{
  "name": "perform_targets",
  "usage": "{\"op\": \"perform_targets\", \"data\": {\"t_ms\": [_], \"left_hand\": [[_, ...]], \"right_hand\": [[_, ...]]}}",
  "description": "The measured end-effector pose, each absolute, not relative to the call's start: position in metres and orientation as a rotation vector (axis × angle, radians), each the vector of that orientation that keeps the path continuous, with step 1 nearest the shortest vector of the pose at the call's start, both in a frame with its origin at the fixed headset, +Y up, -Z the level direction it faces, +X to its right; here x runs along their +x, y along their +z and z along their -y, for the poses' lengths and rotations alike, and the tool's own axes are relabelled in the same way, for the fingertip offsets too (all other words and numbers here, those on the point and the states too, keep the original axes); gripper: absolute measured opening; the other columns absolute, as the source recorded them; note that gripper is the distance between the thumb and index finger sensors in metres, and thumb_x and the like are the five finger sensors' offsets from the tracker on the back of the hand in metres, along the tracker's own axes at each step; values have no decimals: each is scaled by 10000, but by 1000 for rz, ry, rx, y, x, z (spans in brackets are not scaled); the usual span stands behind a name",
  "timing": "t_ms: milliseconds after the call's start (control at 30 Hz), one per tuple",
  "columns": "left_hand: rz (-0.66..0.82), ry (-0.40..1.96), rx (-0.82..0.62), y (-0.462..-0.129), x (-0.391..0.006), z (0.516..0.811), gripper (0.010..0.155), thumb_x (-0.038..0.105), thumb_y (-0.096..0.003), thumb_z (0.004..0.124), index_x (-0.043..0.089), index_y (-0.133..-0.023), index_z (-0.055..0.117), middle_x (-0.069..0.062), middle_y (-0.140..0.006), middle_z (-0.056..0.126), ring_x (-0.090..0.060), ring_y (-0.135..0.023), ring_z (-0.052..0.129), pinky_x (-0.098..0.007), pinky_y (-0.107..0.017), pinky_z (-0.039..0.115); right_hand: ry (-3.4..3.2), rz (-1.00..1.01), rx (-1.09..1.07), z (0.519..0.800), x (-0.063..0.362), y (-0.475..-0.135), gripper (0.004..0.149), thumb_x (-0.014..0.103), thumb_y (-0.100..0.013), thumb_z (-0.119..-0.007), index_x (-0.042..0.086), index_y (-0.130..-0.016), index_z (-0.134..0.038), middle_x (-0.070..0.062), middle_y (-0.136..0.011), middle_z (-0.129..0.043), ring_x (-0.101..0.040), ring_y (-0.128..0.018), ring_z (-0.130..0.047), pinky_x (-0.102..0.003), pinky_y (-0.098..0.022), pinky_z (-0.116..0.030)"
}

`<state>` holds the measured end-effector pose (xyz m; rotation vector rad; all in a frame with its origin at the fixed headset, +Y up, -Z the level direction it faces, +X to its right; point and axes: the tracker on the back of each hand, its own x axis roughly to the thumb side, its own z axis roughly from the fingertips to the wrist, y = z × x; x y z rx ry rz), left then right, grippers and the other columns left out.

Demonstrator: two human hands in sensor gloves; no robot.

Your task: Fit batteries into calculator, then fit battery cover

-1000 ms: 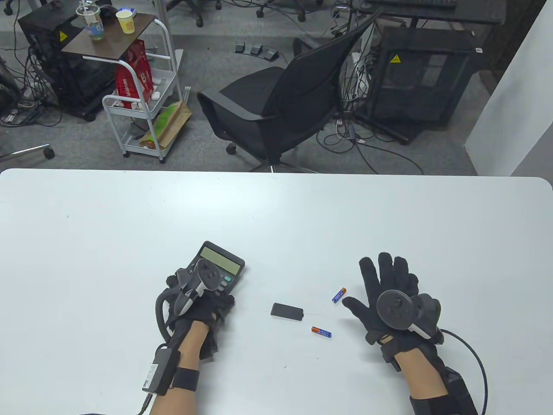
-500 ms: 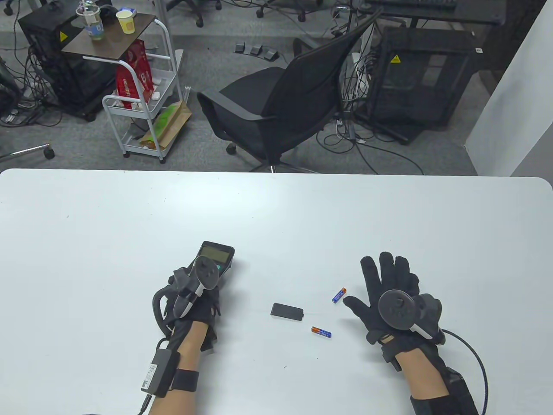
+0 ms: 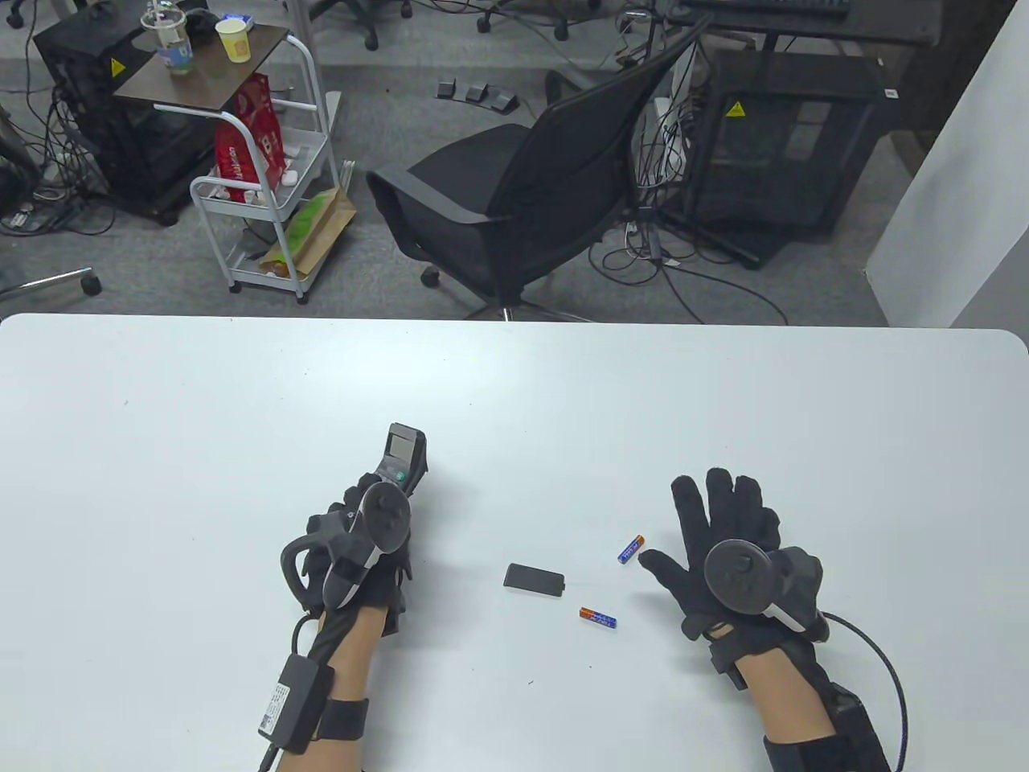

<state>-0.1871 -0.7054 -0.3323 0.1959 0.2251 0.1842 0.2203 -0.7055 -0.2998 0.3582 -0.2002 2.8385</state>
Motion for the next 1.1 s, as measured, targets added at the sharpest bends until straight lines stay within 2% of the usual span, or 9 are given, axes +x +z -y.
{"op": "perform_targets", "data": {"t_ms": [333, 600, 767, 867, 1100], "left_hand": [[-173, 295, 334, -320, -186, 685, 601, 550, -394, 818, 81, -769, 848, -163, -606, 1039, -262, -328, 1058, -460, -367, 867], [-110, 582, 345, -317, -192, 682, 654, 580, -397, 757, 30, -733, 873, -184, -449, 1074, -212, -72, 1042, -428, -189, 900], [-113, 691, 301, -320, -197, 689, 654, 575, -393, 762, 44, -768, 834, -167, -492, 1073, -200, -81, 1058, -409, -192, 912], [-92, 808, 218, -324, -200, 697, 659, 575, -388, 770, 67, -808, 794, -140, -573, 1059, -188, -146, 1082, -400, -242, 921], [-43, 1041, 64, -331, -200, 710, 660, 545, -357, 825, 106, -847, 771, -114, -684, 1029, -206, -288, 1139, -424, -335, 925]], "right_hand": [[2835, 211, 367, 705, 220, -299, 851, 671, -481, -631, 236, -1103, -245, -241, -1138, -133, -622, -987, -131, -810, -633, -298], [2830, 247, 439, 703, 207, -294, 851, 664, -480, -647, 231, -1101, -258, -255, -1135, -174, -614, -995, -215, -801, -638, -342], [2836, 254, 496, 704, 196, -290, 851, 660, -479, -656, 229, -1101, -266, -260, -1133, -190, -616, -993, -232, -799, -639, -344], [2843, 254, 539, 706, 188, -288, 853, 654, -476, -674, 226, -1100, -279, -262, -1130, -216, -609, -994, -261, -790, -642, -370], [2863, 261, 625, 709, 171, -283, 861, 620, -460, -749, 197, -1094, -347, -279, -1093, -383, -587, -933, -480, -705, -611, -558]]}}
